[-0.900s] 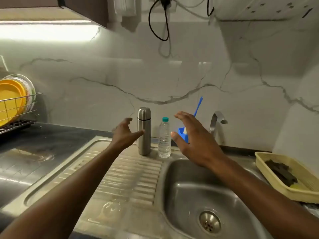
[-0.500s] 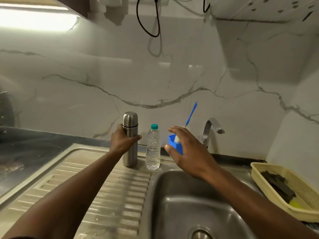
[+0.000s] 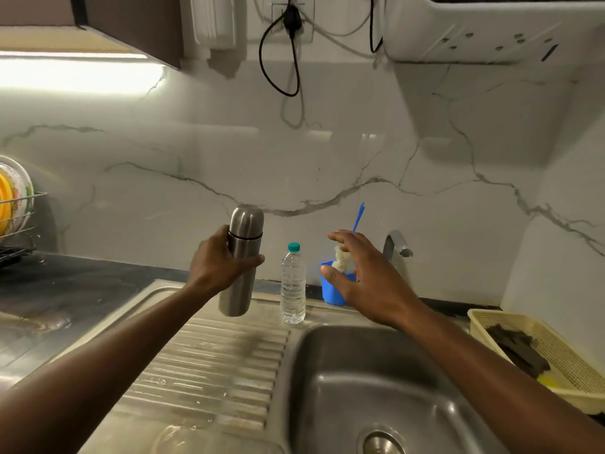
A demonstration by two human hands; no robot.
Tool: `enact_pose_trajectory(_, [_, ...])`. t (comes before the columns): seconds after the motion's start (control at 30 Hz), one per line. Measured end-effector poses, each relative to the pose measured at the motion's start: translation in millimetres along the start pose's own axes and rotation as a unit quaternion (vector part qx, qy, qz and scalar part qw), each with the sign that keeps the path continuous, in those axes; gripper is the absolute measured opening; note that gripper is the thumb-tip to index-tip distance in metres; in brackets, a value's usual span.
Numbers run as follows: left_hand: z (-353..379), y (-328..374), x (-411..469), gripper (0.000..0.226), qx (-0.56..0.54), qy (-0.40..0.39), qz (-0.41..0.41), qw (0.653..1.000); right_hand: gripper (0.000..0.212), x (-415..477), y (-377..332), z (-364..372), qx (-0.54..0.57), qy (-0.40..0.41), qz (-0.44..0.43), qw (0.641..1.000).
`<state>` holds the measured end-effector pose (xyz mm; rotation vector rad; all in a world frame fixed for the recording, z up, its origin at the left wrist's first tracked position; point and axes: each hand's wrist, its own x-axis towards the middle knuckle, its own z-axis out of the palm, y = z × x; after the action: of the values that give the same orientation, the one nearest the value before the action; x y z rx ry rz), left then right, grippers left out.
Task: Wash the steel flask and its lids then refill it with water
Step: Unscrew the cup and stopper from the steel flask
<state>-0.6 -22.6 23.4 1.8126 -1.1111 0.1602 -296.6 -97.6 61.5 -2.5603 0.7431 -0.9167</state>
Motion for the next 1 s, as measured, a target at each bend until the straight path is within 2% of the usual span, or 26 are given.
enact_pose_trajectory(0.23, [-55, 64, -71, 0.073, 0.057, -0.006, 0.086, 0.995, 0.077, -5, -54, -25, 0.068, 0.007, -0.039, 0.997])
enact_pose_trajectory(0.33, [-68, 85, -106, 0.075, 0.062, -0.008, 0.095, 0.993, 0.075, -11, -80, -34, 0.08, -0.014, -0.047, 0.996])
enact_pose_trajectory(0.43, [-75, 99, -132, 0.063, 0.077, 0.006, 0.098, 0.992, 0.064, -18, -100, -40, 0.083, -0.036, -0.039, 0.995])
enact_pose_trajectory(0.57, [-76, 110, -154, 0.065, 0.107, 0.018, 0.122, 0.987, 0.054, -30, -116, -38, 0.03, -0.055, -0.043, 0.997])
enact_pose_trajectory(0.67, [-74, 114, -164, 0.064, 0.125, -0.007, 0.132, 0.983, 0.054, -36, -120, -36, -0.044, -0.038, -0.061, 0.996])
enact_pose_trajectory(0.8, [-72, 111, -168, 0.053, 0.11, -0.025, 0.126, 0.986, 0.056, -38, -116, -39, -0.052, -0.045, -0.095, 0.993])
enact_pose_trajectory(0.87, [-70, 110, -169, 0.05, 0.094, -0.045, 0.109, 0.989, 0.052, -37, -112, -42, -0.056, -0.07, -0.12, 0.989])
enact_pose_trajectory(1.0, [-65, 101, -169, 0.056, 0.042, -0.11, 0.079, 0.99, 0.044, -37, -107, -52, -0.073, -0.183, -0.172, 0.965])
